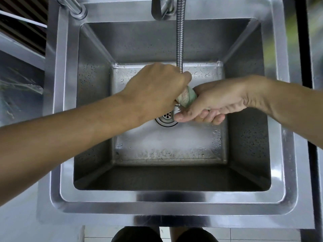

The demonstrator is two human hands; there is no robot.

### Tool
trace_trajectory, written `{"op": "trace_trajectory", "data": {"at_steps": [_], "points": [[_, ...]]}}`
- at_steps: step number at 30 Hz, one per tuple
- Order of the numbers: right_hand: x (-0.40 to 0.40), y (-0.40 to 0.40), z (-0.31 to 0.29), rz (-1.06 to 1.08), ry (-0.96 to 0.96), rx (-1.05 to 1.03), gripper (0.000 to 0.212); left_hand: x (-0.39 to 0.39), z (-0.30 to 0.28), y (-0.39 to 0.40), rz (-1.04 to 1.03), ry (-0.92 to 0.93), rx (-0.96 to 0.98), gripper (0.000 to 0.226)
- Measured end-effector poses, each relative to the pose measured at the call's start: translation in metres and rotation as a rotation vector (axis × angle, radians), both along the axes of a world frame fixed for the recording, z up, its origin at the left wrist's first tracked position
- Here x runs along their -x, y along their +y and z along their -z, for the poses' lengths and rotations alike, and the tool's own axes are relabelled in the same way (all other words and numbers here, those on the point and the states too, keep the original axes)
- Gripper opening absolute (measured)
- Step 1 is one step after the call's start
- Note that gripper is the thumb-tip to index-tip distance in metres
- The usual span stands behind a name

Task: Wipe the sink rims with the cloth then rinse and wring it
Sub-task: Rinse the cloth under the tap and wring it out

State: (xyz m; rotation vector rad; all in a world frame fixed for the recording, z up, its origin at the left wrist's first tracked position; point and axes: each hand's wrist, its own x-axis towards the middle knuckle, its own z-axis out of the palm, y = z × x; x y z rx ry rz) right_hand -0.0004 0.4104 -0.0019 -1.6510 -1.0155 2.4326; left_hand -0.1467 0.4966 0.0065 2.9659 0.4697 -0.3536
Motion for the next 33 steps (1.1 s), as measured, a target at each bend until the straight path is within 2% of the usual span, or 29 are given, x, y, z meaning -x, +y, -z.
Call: {"op": "trace_trajectory", "data": {"at_steps": [3, 5, 9, 13, 18, 25, 29, 31, 33], "points": [[0.012, 0.004, -0.001, -0.062, -0.423, -0.211, 0.032, 0.003, 0.006, 0.004, -0.118, 0.055, 0.117, 0.020], [0.021, 0.004, 0.001, -0.090, -0.598, -0.349, 0.032, 0.004, 0.008, 0.006, -0.157, 0.076, 0.166, 0.015], [0.034, -0.003, 0.000, -0.183, -0.789, -0.502, 0.021, 0.006, 0.008, -0.002, -0.266, 0.179, 0.257, 0.026], [0.038, -0.008, 0.001, -0.312, -0.922, -0.594, 0.013, 0.007, 0.019, -0.006, -0.347, 0.239, 0.411, 0.024], [0.041, -0.011, -0.004, -0.421, -0.946, -0.669, 0.002, 0.009, 0.027, -0.009, -0.366, 0.297, 0.553, 0.024], [0.044, -0.013, -0.006, -0.417, -0.957, -0.680, 0.013, 0.010, 0.023, -0.006, -0.346, 0.359, 0.558, 0.022], [0.043, -0.012, -0.009, -0.425, -0.993, -0.698, 0.009, 0.013, 0.023, -0.006, -0.294, 0.241, 0.513, 0.031], [0.037, -0.013, -0.012, -0.370, -0.891, -0.627, 0.011, 0.021, 0.020, -0.006, -0.268, 0.187, 0.554, 0.027], [0.025, -0.018, -0.020, -0.236, -0.689, -0.517, 0.021, 0.033, 0.017, -0.004, -0.280, 0.201, 0.752, 0.016]]}}
